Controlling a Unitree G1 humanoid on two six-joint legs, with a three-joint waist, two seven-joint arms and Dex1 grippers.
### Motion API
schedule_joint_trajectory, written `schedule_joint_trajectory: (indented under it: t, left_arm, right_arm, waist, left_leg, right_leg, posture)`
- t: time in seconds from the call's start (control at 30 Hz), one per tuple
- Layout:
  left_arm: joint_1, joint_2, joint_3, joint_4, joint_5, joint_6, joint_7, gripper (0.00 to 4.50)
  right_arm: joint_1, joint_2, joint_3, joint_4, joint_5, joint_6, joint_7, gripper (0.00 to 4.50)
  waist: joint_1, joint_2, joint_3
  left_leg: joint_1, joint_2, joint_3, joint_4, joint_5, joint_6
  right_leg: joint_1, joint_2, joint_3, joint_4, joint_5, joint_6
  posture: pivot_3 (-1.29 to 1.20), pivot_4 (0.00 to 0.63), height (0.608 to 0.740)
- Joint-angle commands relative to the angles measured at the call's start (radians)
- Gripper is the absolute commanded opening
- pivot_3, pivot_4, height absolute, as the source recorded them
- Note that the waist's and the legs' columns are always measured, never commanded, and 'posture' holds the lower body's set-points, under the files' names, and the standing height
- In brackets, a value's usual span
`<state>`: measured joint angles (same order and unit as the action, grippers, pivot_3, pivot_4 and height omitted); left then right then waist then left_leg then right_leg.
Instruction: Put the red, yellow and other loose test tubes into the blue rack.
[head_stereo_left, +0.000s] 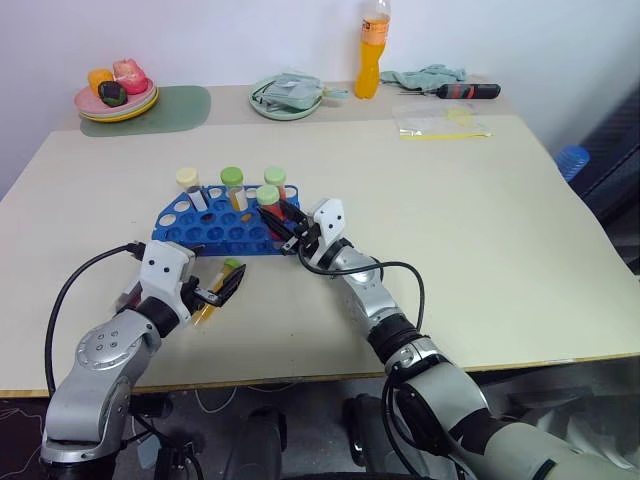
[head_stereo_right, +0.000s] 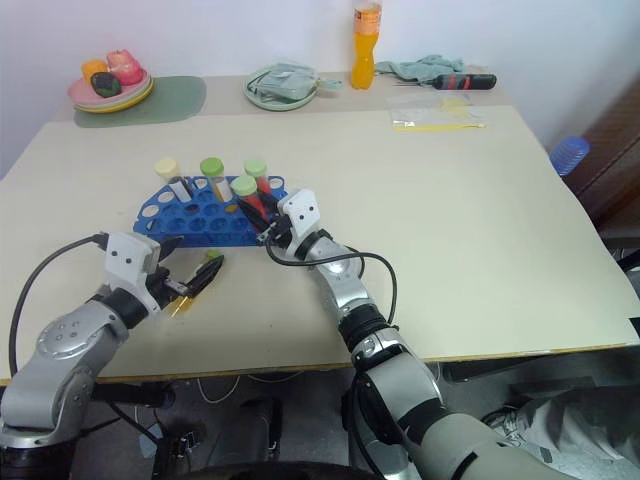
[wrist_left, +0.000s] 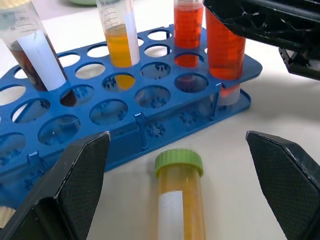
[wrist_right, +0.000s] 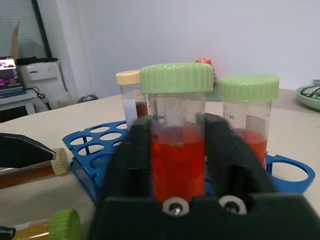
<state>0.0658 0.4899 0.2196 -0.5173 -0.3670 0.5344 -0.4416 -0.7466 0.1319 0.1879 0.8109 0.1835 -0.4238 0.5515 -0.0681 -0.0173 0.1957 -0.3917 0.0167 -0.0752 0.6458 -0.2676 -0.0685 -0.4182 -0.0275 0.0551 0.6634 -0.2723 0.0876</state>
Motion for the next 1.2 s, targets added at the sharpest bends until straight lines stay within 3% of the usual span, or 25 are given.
schedule_joint_trajectory:
  t: [0.03,0.1,0.4,0.53,0.6,0.7,0.77,0.97,1.2]
  left_arm:
    - [0.001,0.007,0.03,-0.02,-0.005,-0.016,0.004,4.5]
    - [-0.002,0.009,0.038,-0.032,-0.012,0.002,0.012,4.5]
    - [-0.078,0.085,0.105,-0.158,-0.112,0.266,0.077,4.5]
    - [-0.128,0.167,0.136,-0.213,-0.17,0.482,0.106,4.5]
    - [-0.171,0.247,0.134,-0.221,-0.215,0.635,0.089,4.5]
    - [-0.305,0.371,0.064,-0.179,-0.267,0.966,0.072,4.5]
    - [-0.386,0.43,0.014,-0.126,-0.311,1.069,0.061,4.5]
    - [-0.584,0.525,-0.182,0.005,-0.442,1.08,0.083,4.5]
    - [-0.682,0.511,-0.367,0.088,-0.476,1.08,0.186,4.5]
  right_arm:
    - [0.014,0.082,0.0,-0.091,0.005,-0.019,-0.006,3.13]
    - [0.011,0.063,0.002,-0.154,-0.01,-0.009,-0.032,4.21]
    - [0.057,-0.116,-0.042,-0.566,0.084,0.274,0.034,4.21]
    - [0.071,-0.259,-0.04,-0.702,0.118,0.503,0.106,4.21]
    - [0.088,-0.384,-0.015,-0.795,0.136,0.656,0.197,4.21]
    - [0.132,-0.549,0.029,-0.942,0.172,0.785,0.346,4.21]
    - [0.157,-0.633,0.047,-1.019,0.204,0.845,0.425,4.21]
    - [0.232,-0.815,0.104,-1.166,0.203,0.885,0.591,4.21]
    - [0.265,-0.823,0.106,-1.185,0.178,0.881,0.586,4.21]
  waist:
    - [0.0,0.0,0.0]
    - [0.0,0.0,0.0]
    - [0.011,0.0,0.0]
    - [0.016,0.0,0.0]
    - [0.016,0.0,0.0]
    - [0.025,0.0,0.001]
    - [0.022,0.0,0.001]
    - [0.024,-0.001,0.002]
    - [0.024,-0.001,0.002]
  left_leg:
    - [0.0,0.0,0.0,0.0,0.0,0.0]
    - [0.0,0.0,0.0,0.0,0.0,0.0]
    - [-0.001,0.0,-0.001,0.001,0.0,0.0]
    - [0.0,0.0,-0.001,0.001,0.0,0.0]
    - [0.0,0.0,-0.001,0.0,0.0,0.0]
    - [-0.001,0.0,-0.001,0.001,0.0,0.0]
    - [0.0,-0.001,-0.001,0.001,0.0,0.0]
    - [0.0,0.0,-0.001,0.0,0.0,0.0]
    - [0.0,0.0,-0.001,0.001,0.0,0.0]
  right_leg:
    - [0.0,0.0,0.0,0.0,0.0,0.0]
    - [0.0,0.0,0.0,0.0,0.0,0.0]
    - [0.0,0.0,0.0,0.0,0.0,0.0]
    - [0.0,0.0,0.0,0.0,0.0,0.0]
    - [0.0,0.0,0.0,0.0,0.0,0.0]
    - [0.0,0.001,-0.001,0.0,0.0,0.0]
    - [0.001,0.001,-0.001,-0.001,-0.001,0.001]
    - [0.002,0.001,-0.001,-0.002,-0.001,0.001]
    - [0.002,0.001,-0.001,-0.002,-0.001,0.001]
  posture:
    - [0.0,0.15,0.74]
    - [0.0,0.15,0.74]
    - [0.0,0.15,0.74]
    - [0.0,0.15,0.74]
    - [0.0,0.15,0.74]
    - [0.0,0.15,0.74]
    - [0.0,0.15,0.74]
    - [0.0,0.15,0.74]
    - [0.0,0.15,0.74]
